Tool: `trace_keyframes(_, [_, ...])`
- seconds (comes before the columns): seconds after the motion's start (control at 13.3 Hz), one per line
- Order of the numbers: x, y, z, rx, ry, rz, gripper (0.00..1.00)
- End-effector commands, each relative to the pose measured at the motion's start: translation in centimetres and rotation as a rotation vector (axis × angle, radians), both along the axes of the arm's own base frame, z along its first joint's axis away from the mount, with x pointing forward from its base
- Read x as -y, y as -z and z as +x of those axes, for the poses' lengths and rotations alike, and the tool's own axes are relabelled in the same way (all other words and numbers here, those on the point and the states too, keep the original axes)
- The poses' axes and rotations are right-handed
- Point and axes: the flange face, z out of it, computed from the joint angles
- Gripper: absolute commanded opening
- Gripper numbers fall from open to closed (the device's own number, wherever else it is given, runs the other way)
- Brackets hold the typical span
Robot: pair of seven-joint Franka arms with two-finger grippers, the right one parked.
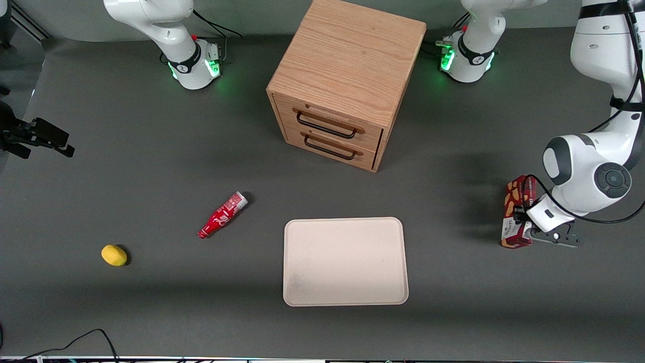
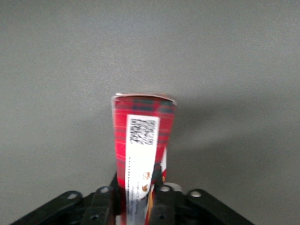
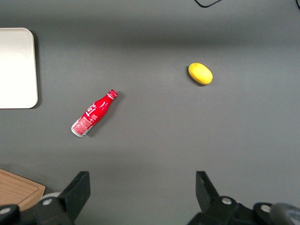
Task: Place red cookie box on tray
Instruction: 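Lower the open left gripper around the box and close it, then lift the red cookie box off the table with the left gripper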
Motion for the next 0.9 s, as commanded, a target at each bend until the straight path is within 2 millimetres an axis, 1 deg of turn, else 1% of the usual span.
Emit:
trace_keyframes(0.0, [0.2, -0.5, -0.1, 0.012, 0.011, -0.007, 0.00])
trace_keyframes(0.15, [0.2, -1.0, 0.0, 0.012, 0.011, -0.007, 0.00])
trace_keyframes(0.22, [0.3, -1.6, 0.1, 0.015, 0.014, -0.007, 0.00])
trace_keyframes(0.3, [0.4, -3.0, 0.2, 0.025, 0.014, -0.007, 0.00])
trace_keyframes(0.38, [0.8, -4.8, 0.5, 0.010, 0.016, -0.010, 0.00])
trace_keyframes(0.53, [1.5, -9.8, 1.9, -0.051, 0.017, -0.018, 0.00])
trace_keyframes(0.67, [2.2, -16.0, 2.7, -0.102, 0.021, -0.022, 0.00])
trace_keyframes(0.82, [2.9, -21.8, 3.5, -0.111, 0.010, -0.021, 0.00])
